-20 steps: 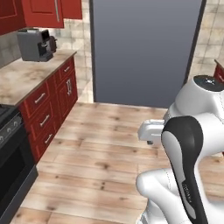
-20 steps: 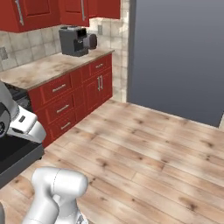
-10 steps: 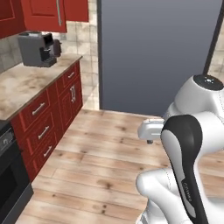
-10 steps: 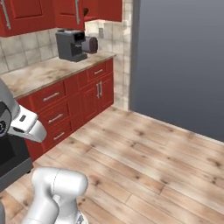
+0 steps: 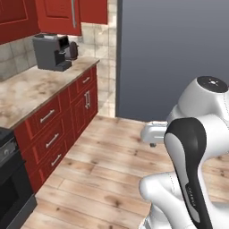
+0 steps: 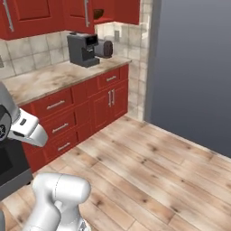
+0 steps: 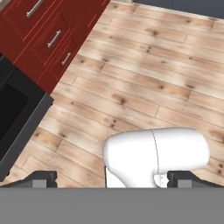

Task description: Move the bowls from the cabinet to the plates on the dining table.

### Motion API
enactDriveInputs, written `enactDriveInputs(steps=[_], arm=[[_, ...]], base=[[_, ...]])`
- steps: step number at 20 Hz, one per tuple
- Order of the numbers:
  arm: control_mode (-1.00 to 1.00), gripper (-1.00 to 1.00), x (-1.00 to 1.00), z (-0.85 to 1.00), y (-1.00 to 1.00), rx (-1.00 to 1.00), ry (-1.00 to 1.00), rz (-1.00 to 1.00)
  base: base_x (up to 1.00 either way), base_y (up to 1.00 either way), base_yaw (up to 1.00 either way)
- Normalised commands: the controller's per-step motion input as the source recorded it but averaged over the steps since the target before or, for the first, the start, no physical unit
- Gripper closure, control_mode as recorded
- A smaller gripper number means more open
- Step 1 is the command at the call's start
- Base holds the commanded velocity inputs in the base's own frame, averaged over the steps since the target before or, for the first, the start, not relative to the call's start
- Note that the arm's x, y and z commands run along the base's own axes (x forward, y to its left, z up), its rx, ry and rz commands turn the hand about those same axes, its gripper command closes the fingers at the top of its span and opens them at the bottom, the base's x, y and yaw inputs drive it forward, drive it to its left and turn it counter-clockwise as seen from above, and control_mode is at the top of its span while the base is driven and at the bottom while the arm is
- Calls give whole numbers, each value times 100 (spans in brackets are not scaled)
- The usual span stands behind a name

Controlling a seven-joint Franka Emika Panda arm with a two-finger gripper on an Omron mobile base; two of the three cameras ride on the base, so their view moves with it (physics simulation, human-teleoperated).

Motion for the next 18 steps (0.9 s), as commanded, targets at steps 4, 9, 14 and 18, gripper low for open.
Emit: enactDriveInputs(steps=[4,9,14,18], arm=[[100,-100,0,0,0,0,0,0],[100,-100,0,0,0,0,0,0],[100,-100,0,0,0,0,0,0],[100,-100,0,0,0,0,0,0]], base=[[73,-12,26],[95,-8,20],[100,-8,14],[99,-11,15]])
